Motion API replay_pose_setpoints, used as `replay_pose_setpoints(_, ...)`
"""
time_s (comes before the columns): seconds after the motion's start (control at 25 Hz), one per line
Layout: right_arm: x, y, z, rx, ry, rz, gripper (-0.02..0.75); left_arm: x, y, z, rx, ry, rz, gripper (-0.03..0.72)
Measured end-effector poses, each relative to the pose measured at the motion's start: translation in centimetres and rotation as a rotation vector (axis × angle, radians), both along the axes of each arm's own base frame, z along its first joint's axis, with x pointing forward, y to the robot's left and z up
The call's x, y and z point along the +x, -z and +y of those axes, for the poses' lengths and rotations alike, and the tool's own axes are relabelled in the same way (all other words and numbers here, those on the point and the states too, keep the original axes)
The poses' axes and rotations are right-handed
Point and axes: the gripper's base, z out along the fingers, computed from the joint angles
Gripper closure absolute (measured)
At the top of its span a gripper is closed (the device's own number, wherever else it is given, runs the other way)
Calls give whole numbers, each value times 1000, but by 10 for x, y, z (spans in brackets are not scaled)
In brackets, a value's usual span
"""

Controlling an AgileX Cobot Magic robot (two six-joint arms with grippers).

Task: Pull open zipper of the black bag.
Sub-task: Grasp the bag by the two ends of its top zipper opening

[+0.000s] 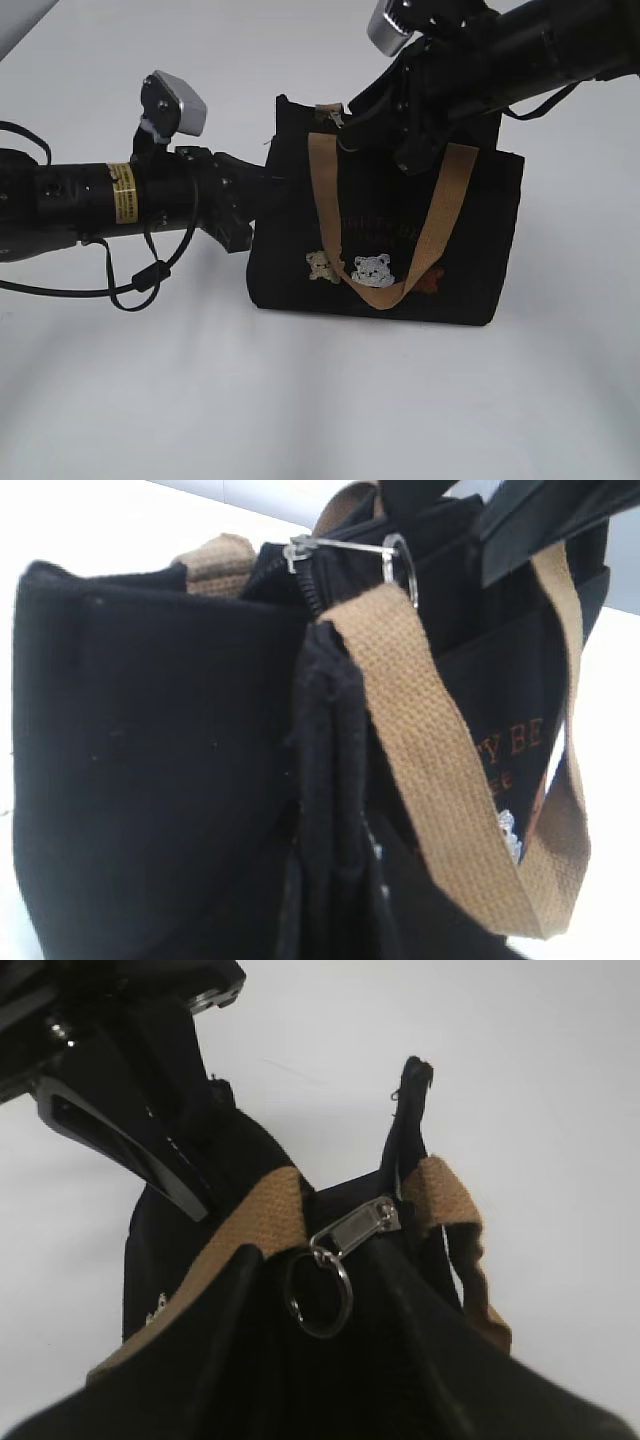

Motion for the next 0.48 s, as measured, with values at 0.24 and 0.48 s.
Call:
replay_pose_setpoints(0.24, 5, 6, 8, -42, 38, -44, 463, 0, 0, 0, 0, 1, 0, 622)
replay_pose_setpoints(0.48, 5, 10, 9, -46, 27, -33, 568, 0, 0, 0, 4, 0, 1, 622)
